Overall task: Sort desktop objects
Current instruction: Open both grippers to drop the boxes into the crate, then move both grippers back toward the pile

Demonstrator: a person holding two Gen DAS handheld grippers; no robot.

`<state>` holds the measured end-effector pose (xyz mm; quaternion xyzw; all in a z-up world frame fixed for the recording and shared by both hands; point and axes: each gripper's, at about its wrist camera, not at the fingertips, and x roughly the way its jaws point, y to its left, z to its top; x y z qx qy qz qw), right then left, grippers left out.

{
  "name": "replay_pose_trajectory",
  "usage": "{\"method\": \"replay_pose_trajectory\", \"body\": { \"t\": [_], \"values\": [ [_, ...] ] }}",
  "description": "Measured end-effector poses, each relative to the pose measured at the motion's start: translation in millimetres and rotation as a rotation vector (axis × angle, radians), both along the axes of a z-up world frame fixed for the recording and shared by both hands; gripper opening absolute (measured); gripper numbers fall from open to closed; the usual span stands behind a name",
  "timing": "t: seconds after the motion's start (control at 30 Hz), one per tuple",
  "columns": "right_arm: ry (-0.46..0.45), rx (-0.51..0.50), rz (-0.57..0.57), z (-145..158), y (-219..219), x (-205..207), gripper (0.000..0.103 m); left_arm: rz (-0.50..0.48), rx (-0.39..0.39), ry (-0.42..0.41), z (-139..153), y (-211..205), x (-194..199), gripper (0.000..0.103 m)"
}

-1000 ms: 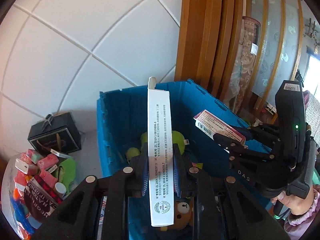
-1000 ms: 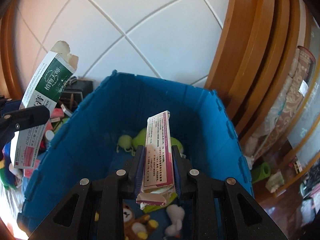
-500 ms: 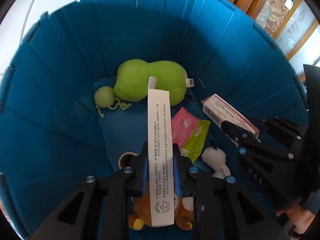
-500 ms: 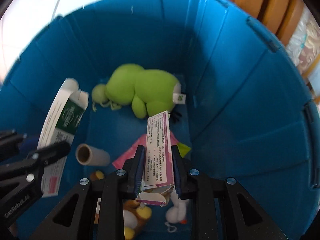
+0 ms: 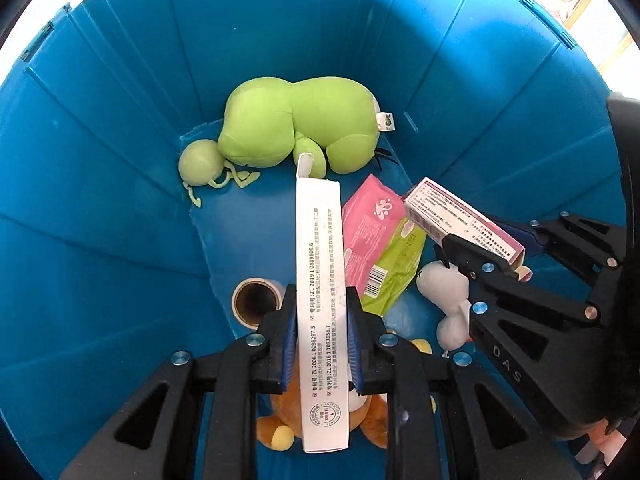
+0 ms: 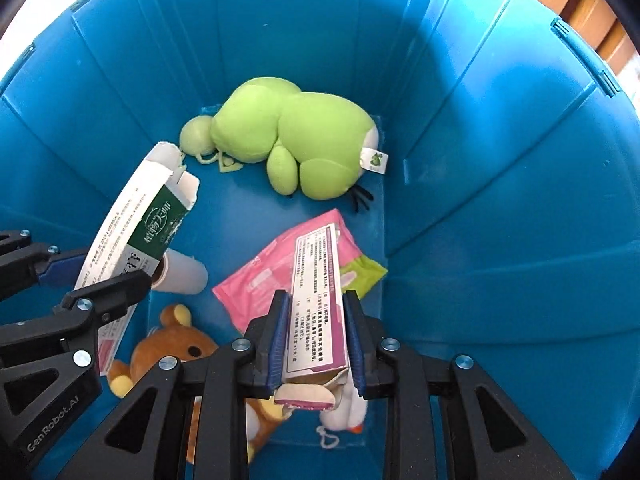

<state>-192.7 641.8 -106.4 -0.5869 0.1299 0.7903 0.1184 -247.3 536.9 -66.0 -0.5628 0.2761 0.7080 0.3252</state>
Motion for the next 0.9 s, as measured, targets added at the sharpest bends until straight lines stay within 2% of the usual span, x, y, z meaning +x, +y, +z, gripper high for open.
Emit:
{"method": "replay_pose_trajectory", "body": {
  "t": [0.07,0.1,0.13,0.2,0.27,0.3,0.33,0.4,0.47,0.67,0.83,0.9],
  "values": [
    [0.005,0.0,-0.013,-0.3,2.0,-1.6,0.032,0.015,0.006,0.021,1.7,-0.7,-3.2,0.037],
    [0.006,0.008,-0.018,0.3,2.5,-1.7,0.039,0.022,0.012,0.03,3.2,-1.8,-3.8,0.05],
    [0.006,0.017,-0.026,0.5,2.8,-2.4,0.045,0.027,0.018,0.035,4.9,-2.4,-4.3,0.056],
    [0.005,0.049,-0.031,3.1,2.2,-2.5,0.06,0.032,0.025,0.055,8.4,-3.6,-5.1,0.056],
    [0.014,0.07,-0.031,9.2,1.5,-2.3,0.067,0.045,0.04,0.074,14.3,-6.6,-8.2,0.056],
    [0.022,0.074,-0.03,13.0,1.4,-1.2,0.074,0.058,0.044,0.088,19.3,-8.7,-9.5,0.056],
    [0.029,0.081,-0.033,17.3,1.0,0.2,0.078,0.068,0.054,0.095,25.7,-11.5,-10.2,0.056],
    [0.048,0.096,-0.026,29.0,-1.6,6.3,0.094,0.079,0.078,0.087,39.1,-17.7,-11.3,0.056],
    [0.067,0.104,-0.028,41.9,-4.7,15.1,0.103,0.068,0.093,0.094,56.5,-25.3,-7.7,0.056],
    [0.191,0.142,-0.056,94.0,-23.4,56.5,0.103,-0.006,0.208,0.178,125.4,-73.5,18.0,0.056],
    [0.352,0.097,-0.048,138.1,-55.9,94.4,0.103,-0.049,0.338,0.274,176.9,-144.6,37.7,0.058],
    [0.404,0.104,-0.023,151.1,-78.9,105.0,0.103,-0.033,0.379,0.339,190.0,-179.5,41.6,0.06]
  ]
}}
